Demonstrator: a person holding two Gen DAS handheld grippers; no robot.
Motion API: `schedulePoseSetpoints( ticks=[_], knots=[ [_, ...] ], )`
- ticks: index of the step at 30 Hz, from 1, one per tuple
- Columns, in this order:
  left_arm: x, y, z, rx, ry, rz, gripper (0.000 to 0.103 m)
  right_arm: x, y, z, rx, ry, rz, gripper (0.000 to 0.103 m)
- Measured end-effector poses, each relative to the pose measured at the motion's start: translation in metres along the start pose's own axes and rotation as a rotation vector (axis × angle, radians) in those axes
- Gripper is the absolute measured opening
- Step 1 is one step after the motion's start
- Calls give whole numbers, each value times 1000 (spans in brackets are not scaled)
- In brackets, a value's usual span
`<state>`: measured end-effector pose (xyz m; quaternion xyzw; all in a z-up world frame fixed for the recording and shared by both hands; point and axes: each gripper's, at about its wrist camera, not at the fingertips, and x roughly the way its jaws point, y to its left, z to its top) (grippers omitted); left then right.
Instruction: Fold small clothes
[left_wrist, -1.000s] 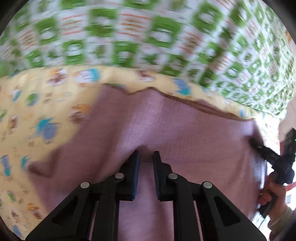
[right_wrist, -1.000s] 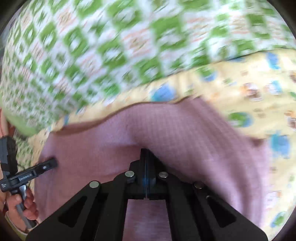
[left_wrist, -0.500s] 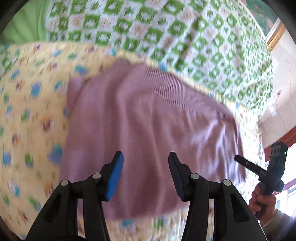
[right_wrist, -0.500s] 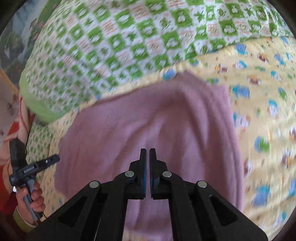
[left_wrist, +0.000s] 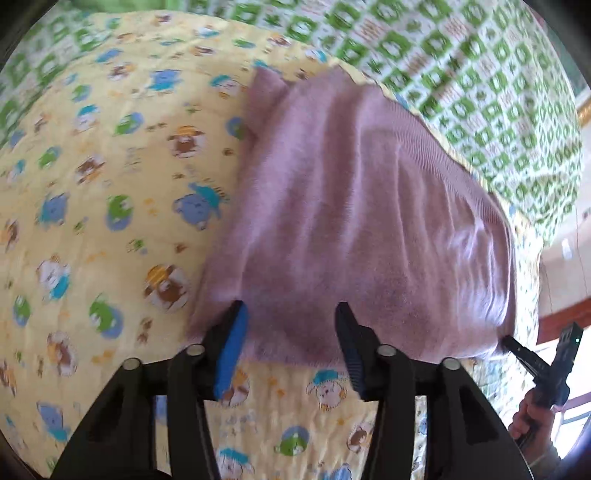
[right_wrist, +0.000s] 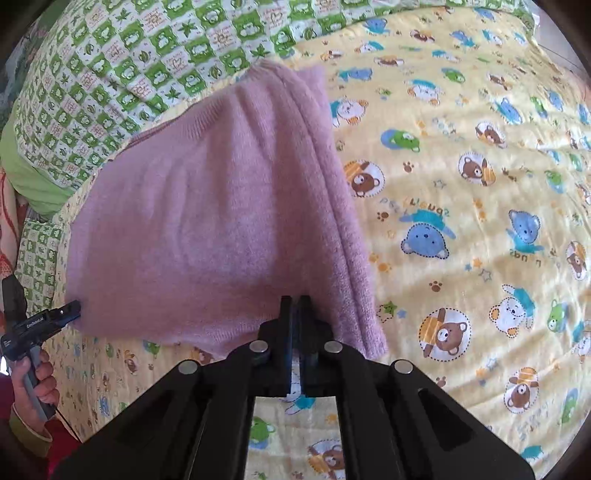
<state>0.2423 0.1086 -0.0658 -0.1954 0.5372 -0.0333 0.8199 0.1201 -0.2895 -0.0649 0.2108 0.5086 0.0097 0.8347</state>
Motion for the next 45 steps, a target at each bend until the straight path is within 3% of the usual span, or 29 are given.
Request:
schedulePoseSetpoints(
  ticks=[3,9,12,14,15,23,24,25,26,27,33,38,43,45],
  knots=[
    [-12,12,-13,-79,-11,5,68,-11,11,1,1,-32,14,3],
    [-8,38,-29,-221,27,0,71,-19,36,1,-31,-34,57,6],
    [-3,46,-30,-285,26,-19,72,-17,52,0,-48,-25,77,23],
    [1,51,-29,-312,22,-28,75,-18,61,-2,-65,-30,79,42],
    [5,51,-26,-320,22,-30,75,-18,65,-3,-72,-32,80,44],
    [26,41,5,-335,-60,2,73,-6,78,2,-75,-3,112,45],
    [29,40,8,-330,-67,11,67,-5,78,2,-72,0,115,45],
    [30,37,11,-321,-78,15,59,-4,79,3,-70,2,117,45],
    [31,34,15,-305,-82,2,38,-4,79,4,-68,2,118,45],
    [32,30,19,-291,-75,-28,29,-3,80,6,-68,1,121,45],
    [11,-16,26,-141,-149,6,24,-2,81,15,-60,-9,137,45],
    [-13,-79,26,10,-197,-94,23,1,82,29,-54,-12,162,45],
    [-4,-146,13,187,-162,-155,23,13,88,62,-52,2,239,45],
    [12,-165,6,235,-125,-162,23,22,91,79,-46,20,285,51]
  ],
)
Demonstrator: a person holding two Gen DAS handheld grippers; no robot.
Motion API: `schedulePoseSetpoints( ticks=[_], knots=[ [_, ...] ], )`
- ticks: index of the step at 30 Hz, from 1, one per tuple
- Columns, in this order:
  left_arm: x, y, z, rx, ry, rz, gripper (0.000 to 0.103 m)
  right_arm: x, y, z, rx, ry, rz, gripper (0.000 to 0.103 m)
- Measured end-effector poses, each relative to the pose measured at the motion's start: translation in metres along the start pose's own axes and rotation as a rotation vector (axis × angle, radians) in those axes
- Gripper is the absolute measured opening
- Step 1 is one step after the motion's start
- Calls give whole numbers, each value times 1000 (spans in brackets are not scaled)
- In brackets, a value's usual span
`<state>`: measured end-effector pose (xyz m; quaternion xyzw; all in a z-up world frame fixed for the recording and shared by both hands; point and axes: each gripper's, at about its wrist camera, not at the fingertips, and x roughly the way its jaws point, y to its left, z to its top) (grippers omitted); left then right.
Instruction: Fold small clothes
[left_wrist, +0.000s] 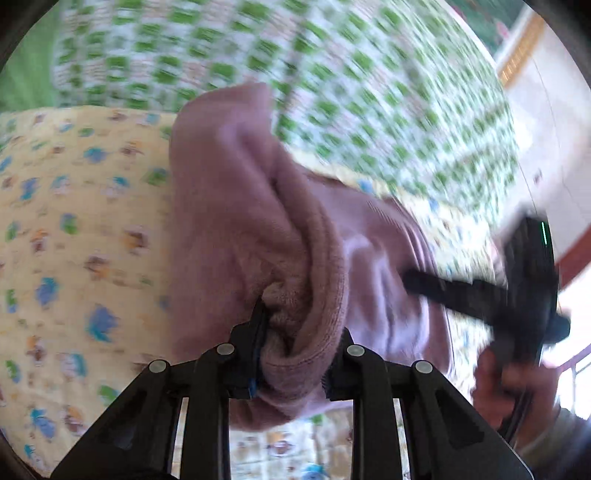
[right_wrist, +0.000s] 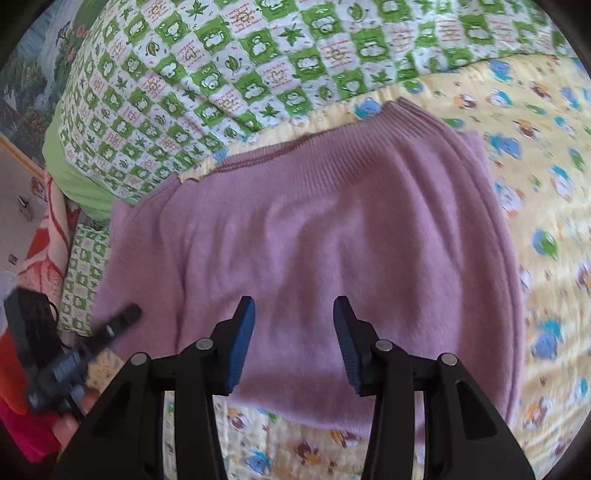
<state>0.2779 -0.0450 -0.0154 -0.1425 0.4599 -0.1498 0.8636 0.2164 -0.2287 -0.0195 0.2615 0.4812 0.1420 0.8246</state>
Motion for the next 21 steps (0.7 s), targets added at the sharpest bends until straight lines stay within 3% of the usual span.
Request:
schedulePoseSetpoints(
  ticks=[2,6,8,12,16,18,19,20,21],
  knots=[
    [16,-9,-8,27,34,1,23,13,0,18,16,24,45,61],
    [34,-13,-12,25,65,-3,23,38,7,44,38,57,191,69],
    [36,-10,-9,9,70,-16,23,53,12,54,35,76,258,81],
    [40,-10,-10,13,80,-18,24,86,14,69,56,110,244,82],
    [37,-10,-12,24,80,-11,24,109,22,81,82,124,285,82],
    [34,-9,-14,27,78,-9,24,120,28,86,72,140,274,74],
    [31,-8,-15,28,77,-8,24,127,31,88,78,161,278,59],
    [30,-8,-15,29,75,-3,24,132,31,89,89,174,284,37],
    [27,-8,-15,29,73,-3,24,134,31,89,107,182,296,29]
  ],
)
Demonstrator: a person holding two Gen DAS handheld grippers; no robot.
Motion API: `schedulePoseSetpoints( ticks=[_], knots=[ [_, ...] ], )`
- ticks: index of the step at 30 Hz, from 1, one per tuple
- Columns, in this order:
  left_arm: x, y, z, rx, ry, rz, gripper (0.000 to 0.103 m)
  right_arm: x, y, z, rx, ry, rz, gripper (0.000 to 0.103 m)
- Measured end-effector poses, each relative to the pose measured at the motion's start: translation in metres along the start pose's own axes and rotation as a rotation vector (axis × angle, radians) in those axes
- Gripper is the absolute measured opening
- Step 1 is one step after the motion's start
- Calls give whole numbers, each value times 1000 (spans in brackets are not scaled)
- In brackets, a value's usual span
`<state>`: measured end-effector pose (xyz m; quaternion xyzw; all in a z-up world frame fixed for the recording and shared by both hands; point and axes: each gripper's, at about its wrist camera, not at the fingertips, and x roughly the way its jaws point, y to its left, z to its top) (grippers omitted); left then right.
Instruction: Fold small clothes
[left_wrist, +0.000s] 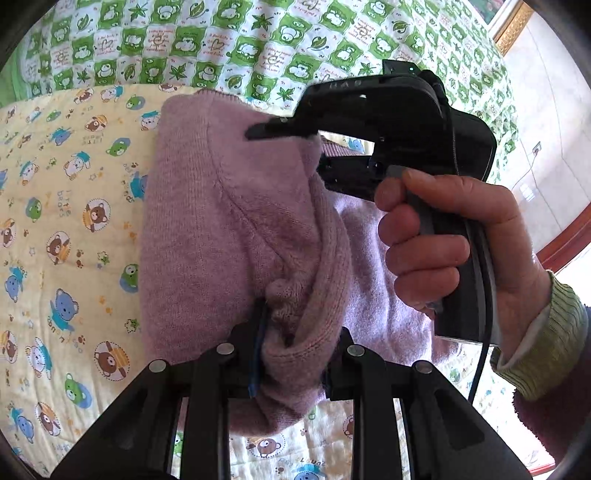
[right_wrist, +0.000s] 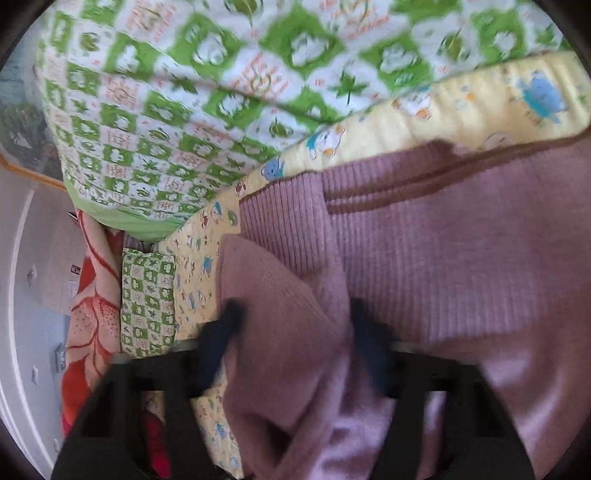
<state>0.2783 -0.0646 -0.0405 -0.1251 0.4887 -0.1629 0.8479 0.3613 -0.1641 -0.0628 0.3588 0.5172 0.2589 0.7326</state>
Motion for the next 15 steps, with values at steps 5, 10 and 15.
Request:
schedulePoseSetpoints(
  ticks=[5,10,15],
  knots=[
    [-21,-16,9,20,-25,-56,24,-28,9,-1,-32,-70,46,15],
    [-25,-63,19,84,-32,-174,24,-94,17,3,-101,-163,34,14],
    [4,-117,16,185,15,-231,24,-155,-10,1,-123,-232,-65,14]
  ],
)
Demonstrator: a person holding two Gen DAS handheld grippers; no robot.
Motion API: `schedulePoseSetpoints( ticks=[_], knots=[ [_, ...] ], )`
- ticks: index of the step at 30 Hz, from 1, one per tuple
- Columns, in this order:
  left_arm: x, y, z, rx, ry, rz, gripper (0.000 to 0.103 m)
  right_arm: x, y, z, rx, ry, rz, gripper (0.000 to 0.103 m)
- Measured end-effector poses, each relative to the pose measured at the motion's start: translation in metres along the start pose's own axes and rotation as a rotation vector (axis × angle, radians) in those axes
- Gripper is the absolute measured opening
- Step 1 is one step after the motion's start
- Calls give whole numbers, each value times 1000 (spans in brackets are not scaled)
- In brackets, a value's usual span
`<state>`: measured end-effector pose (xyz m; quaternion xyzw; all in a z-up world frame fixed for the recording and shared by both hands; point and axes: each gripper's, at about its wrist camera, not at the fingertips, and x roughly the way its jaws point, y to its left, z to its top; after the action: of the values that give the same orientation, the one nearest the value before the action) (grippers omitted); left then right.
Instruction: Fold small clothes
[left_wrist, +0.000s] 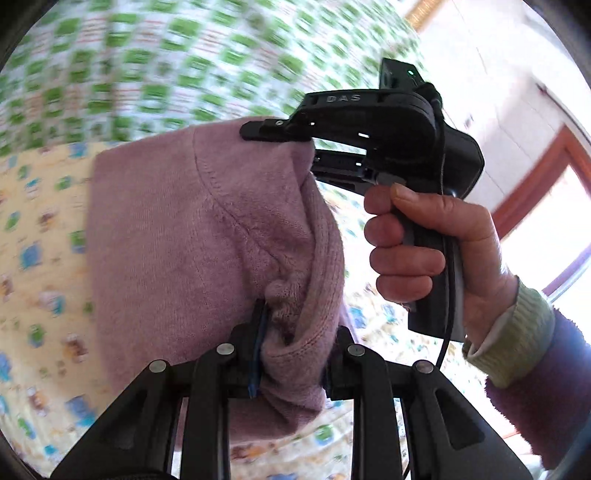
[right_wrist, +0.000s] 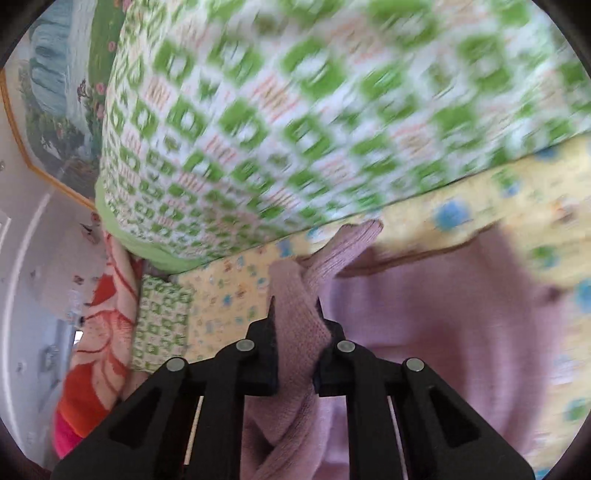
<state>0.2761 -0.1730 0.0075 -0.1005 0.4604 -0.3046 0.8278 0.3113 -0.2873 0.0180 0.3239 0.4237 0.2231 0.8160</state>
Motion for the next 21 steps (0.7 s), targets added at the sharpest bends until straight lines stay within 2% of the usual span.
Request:
schedulePoseSetpoints(
  ticks=[4,9,12,15,17,21],
  knots=[
    [39,-19,-9,21,78,-12,24,-22,-49,-12,75,-8,-105,14],
    [68,-24,-19,25,143,0,24,-29,-91,-31,164,-12,-143,14],
    [74,-22,-10,23,141,3,24,-29,-89,-30,148,-16,-133,14],
    [76,-22,-4,14,133,1,24,-30,-74,-22,71,-39,-122,14],
    [80,-23,-3,13,134,1,25,-31,-72,-18,27,-42,-150,14],
    [97,-26,-9,29,171,-2,30,-21,-92,-20,60,-13,-211,14]
  ],
)
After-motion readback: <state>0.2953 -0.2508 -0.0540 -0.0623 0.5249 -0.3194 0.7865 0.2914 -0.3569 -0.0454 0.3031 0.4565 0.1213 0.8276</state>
